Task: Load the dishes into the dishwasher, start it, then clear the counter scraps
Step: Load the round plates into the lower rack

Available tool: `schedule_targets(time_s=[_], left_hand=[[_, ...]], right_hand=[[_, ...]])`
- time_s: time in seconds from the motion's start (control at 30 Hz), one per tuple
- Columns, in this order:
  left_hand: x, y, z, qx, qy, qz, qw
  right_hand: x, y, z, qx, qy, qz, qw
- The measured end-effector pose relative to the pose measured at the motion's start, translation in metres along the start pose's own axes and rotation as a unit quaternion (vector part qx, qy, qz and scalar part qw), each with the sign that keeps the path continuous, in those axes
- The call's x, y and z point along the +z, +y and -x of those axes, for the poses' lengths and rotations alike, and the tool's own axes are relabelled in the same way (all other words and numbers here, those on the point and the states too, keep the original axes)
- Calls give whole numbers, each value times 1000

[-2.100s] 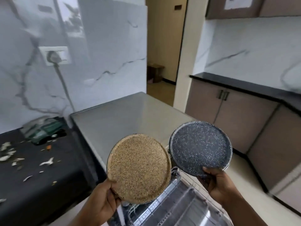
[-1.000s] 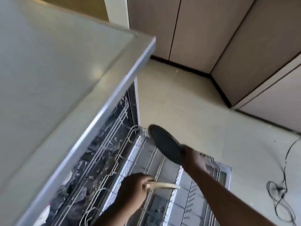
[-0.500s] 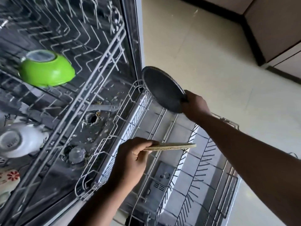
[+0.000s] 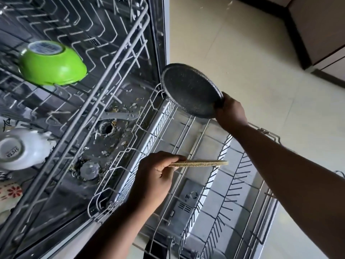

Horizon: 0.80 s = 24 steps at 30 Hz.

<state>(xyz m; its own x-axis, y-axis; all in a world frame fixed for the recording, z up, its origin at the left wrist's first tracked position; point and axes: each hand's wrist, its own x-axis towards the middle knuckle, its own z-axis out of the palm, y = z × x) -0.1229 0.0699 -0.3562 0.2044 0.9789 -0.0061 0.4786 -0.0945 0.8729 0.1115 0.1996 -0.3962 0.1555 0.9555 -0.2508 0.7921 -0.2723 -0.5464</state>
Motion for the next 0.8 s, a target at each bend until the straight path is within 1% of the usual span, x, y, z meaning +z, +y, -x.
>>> schedule_targets(time_s=[0.1,0.27,0.33,0.47,0.57,0.63,0.7,0.73,0.77,0.8], left_hand=[[-1,-2,-1,2,1,-10,1000],[-5,-3,-3,-7,-4,10,1000],[-4,-2,-3,-13,-2,10,1000],[-3,-2,-7,-17,-2,12,1000],[-2,-1,-11,-16,5,15,1000],[-3,0,-13,-8,8,17,1000],[-5,-2,-15,-4,11,8,1000],[-5,-2,-16,-3,13,2,1000],[-5,-3,-17,-1,15,-5,1000],[-6,-4,-19,2,17,-14,1000]], right_hand=[[-2,0,-3,17,7,-14,1000],[6,1,9,20,1,-15,1000],[12,1,10,28,-16,-4,999],[25,3,5,37,-88,42,995],[29,4,2,66,-107,40,991],[24,5,7,107,-97,4,990],[15,2,27,116,-38,-24,992],[11,-3,42,93,0,-51,994],[8,-8,59,57,13,-108,992],[5,-12,78,19,-14,-191,981]])
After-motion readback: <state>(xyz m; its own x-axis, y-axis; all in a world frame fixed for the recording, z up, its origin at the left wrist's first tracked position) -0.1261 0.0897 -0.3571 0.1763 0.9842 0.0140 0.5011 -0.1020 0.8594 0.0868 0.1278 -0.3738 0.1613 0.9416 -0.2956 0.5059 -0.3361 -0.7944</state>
